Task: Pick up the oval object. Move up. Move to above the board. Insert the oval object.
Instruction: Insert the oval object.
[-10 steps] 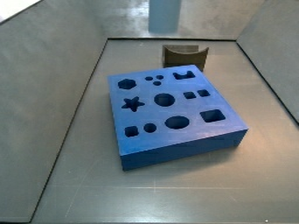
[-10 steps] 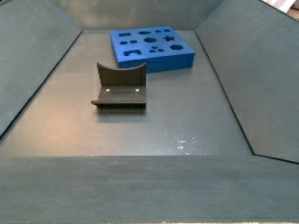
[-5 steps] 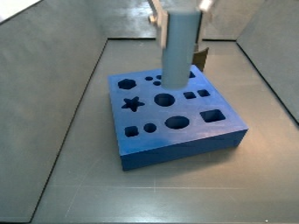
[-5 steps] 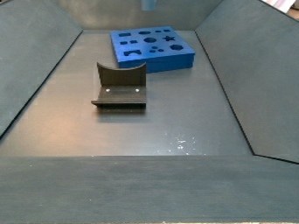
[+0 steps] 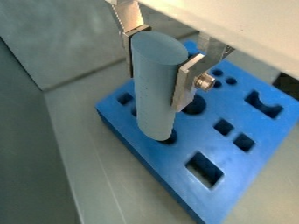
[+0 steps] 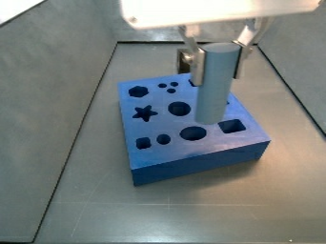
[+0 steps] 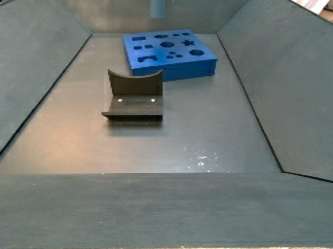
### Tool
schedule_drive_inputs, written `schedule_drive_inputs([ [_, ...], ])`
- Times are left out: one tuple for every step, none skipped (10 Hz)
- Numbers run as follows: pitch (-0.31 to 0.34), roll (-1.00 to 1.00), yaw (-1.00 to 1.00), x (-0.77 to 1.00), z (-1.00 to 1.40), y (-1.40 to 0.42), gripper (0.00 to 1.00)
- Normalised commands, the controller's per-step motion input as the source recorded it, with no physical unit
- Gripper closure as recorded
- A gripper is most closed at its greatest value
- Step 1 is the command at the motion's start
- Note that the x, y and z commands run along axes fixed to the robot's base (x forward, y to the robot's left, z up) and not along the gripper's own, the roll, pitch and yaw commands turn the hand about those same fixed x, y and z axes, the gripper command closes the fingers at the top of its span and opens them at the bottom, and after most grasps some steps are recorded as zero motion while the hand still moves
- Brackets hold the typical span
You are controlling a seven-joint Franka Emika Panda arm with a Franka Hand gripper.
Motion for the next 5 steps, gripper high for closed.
schedule_drive_inputs([
  [-0.047, 0.09, 0.1, 0.08, -0.03, 0.25, 1.0],
  [0.0, -0.02, 0.0, 0.03, 0.0, 0.03, 1.0],
  [-0.036, 0.04, 0.0, 0.0, -0.06, 0.0, 1.0],
  [-0.217, 0.3, 0.01, -0.17, -0.53, 0.0, 1.0],
  [-0.156, 0.15, 0.0, 0.0, -0.31, 0.0, 1.0],
])
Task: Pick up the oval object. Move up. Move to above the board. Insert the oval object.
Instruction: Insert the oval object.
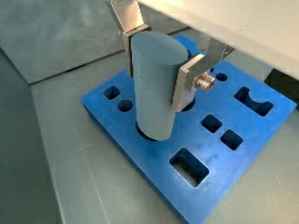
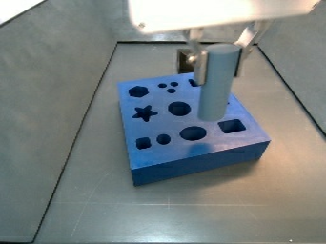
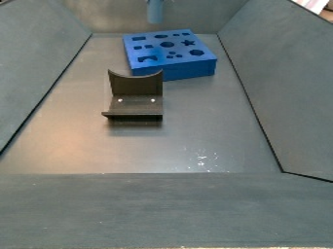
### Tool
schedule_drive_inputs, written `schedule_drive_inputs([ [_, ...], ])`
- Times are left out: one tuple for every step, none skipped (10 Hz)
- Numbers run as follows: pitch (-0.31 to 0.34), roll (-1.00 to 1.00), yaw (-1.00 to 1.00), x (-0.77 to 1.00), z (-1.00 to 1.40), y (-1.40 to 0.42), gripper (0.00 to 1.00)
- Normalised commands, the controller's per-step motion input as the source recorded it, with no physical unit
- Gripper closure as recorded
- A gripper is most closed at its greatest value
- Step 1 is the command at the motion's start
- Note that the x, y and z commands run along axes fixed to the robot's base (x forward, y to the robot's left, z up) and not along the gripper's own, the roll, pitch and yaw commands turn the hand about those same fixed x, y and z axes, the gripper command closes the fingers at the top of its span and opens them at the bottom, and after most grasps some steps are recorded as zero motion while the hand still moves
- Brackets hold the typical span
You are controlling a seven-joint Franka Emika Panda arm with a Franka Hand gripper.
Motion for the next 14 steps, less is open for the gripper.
schedule_drive_inputs([
  [-0.027, 0.05, 0.0, 0.0, 0.0, 0.0, 1.0],
  [-0.02, 0.0, 0.0, 0.0, -0.03, 0.0, 1.0],
  [-0.193, 0.24, 0.02, -0.1, -0.51, 0.01, 1.0],
  [-0.236, 0.25, 0.01, -0.11, -0.55, 0.0, 1.0],
  [-0.116, 0.02, 0.0, 0.0, -0.14, 0.0, 1.0],
  [-0.063, 0.0, 0.0, 0.0, -0.03, 0.0, 1.0],
  [-0.136, 0.17, 0.0, 0.0, -0.38, 0.0, 1.0],
  [-0.163, 0.27, 0.0, -0.02, -0.49, 0.0, 1.0],
  [-0.039, 0.04, 0.0, 0.0, -0.05, 0.0, 1.0],
  [-0.019, 0.0, 0.0, 0.0, 0.0, 0.0, 1.0],
  [-0.041, 0.05, 0.0, 0.0, -0.09, -0.01, 1.0],
  [-0.044, 0.12, 0.0, -0.05, -0.16, 0.0, 1.0],
  [-0.09, 0.21, 0.0, -0.13, -0.36, 0.0, 1.0],
  [-0.127, 0.22, 0.0, -0.14, -0.4, -0.01, 1.0],
])
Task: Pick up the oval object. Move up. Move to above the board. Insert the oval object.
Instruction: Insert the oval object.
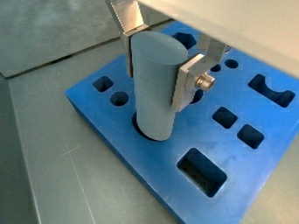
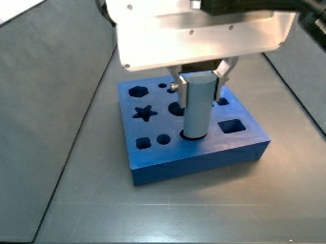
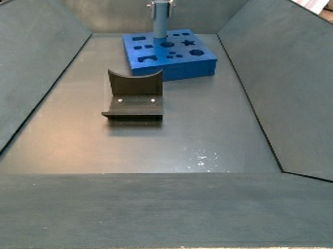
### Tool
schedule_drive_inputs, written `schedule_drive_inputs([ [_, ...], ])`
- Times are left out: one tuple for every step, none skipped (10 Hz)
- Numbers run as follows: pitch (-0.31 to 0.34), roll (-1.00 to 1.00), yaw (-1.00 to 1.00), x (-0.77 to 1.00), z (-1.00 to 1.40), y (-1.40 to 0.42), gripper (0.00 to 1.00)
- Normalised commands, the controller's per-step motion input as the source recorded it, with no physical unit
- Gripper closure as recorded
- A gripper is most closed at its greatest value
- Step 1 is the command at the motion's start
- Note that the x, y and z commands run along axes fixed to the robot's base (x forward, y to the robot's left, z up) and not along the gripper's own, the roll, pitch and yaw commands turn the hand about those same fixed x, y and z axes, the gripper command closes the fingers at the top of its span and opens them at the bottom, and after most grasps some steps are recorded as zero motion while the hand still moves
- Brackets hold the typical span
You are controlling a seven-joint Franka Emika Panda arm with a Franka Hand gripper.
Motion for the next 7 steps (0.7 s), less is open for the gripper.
schedule_drive_inputs([
  [-0.049, 0.09, 0.0, -0.02, -0.13, 0.0, 1.0],
  [-0.019, 0.03, 0.0, -0.02, -0.03, 0.0, 1.0],
  [-0.026, 0.04, -0.01, -0.05, -0.06, 0.0, 1.0],
  [-0.036, 0.05, -0.01, -0.05, -0.09, -0.04, 1.0],
  [-0.04, 0.03, -0.07, -0.02, -0.11, -0.13, 1.0],
  [-0.097, -0.01, -0.16, 0.0, -0.17, -0.18, 1.0],
  [-0.063, 0.07, -0.05, 0.0, -0.2, -0.06, 1.0],
])
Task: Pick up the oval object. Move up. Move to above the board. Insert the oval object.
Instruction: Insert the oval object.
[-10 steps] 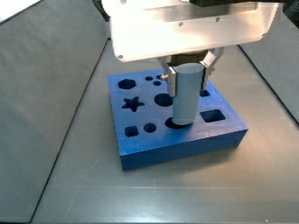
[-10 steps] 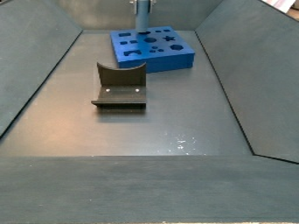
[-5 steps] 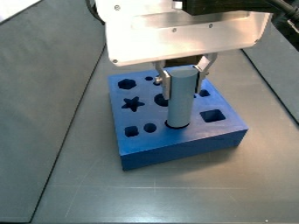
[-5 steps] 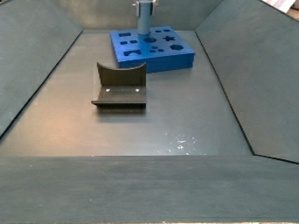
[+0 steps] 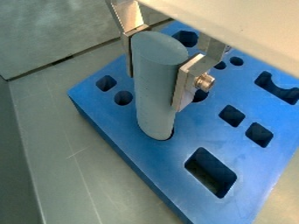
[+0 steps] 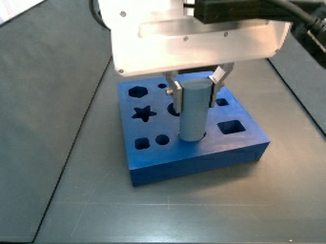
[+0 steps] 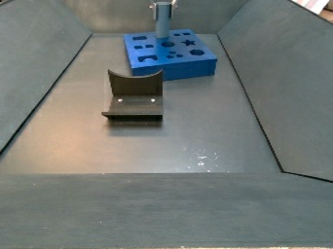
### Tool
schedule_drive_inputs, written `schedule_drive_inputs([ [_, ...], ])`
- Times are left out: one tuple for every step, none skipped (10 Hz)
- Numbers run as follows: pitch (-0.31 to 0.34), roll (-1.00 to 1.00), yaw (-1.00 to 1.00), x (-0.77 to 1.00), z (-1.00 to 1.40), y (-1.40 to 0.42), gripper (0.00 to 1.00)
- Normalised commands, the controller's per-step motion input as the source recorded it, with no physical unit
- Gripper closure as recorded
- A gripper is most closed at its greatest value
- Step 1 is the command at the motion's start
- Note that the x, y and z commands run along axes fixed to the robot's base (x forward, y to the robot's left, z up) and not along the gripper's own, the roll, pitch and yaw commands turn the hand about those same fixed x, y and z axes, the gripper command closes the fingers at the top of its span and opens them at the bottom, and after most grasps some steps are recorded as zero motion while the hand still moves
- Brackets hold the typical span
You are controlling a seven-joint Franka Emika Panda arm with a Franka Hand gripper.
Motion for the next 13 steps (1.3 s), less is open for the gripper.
schedule_drive_inputs([
  [-0.123, 0.3, 0.08, 0.0, -0.47, 0.01, 1.0],
  [-0.103, 0.28, 0.16, 0.0, -0.45, 0.21, 1.0],
  [-0.029, 0.16, 0.0, 0.0, -0.19, 0.0, 1.0],
  [-0.187, 0.34, 0.0, -0.05, -0.51, -0.17, 1.0],
  [-0.201, 0.33, 0.0, -0.05, -0.54, -0.16, 1.0],
  [-0.204, 0.32, 0.0, -0.06, -0.55, -0.16, 1.0],
  [-0.207, 0.3, 0.0, -0.02, -0.57, -0.17, 1.0],
  [-0.189, 0.27, 0.01, 0.0, -0.63, -0.16, 1.0],
  [-0.157, 0.23, 0.0, 0.03, -0.71, -0.15, 1.0],
  [-0.124, 0.2, 0.0, 0.12, -0.79, -0.13, 1.0],
  [-0.183, 0.14, 0.01, 0.16, -0.72, -0.05, 1.0],
  [-0.037, 0.0, 0.0, 0.0, 0.0, 0.0, 1.0],
  [0.0, 0.0, 0.0, 0.04, 0.0, 0.0, 1.0],
])
